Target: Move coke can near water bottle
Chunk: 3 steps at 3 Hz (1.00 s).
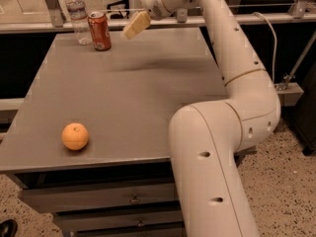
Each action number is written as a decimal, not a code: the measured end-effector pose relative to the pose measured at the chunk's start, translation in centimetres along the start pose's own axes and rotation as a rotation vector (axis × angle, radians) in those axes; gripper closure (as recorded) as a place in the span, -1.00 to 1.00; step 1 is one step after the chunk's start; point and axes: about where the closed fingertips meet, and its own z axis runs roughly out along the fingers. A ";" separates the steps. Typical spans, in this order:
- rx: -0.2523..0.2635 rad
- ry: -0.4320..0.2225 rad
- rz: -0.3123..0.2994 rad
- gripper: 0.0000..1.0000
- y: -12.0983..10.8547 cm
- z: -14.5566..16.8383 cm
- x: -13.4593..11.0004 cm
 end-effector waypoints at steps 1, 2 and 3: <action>-0.011 0.030 0.049 -1.00 0.3 -3.8 1.8; 0.020 0.014 0.135 -1.00 -0.1 -8.9 3.4; 0.074 -0.069 0.258 -1.00 -0.1 -14.2 5.3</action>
Offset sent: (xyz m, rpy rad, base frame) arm -0.0887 -0.1611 0.0190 0.1294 0.1484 -0.1967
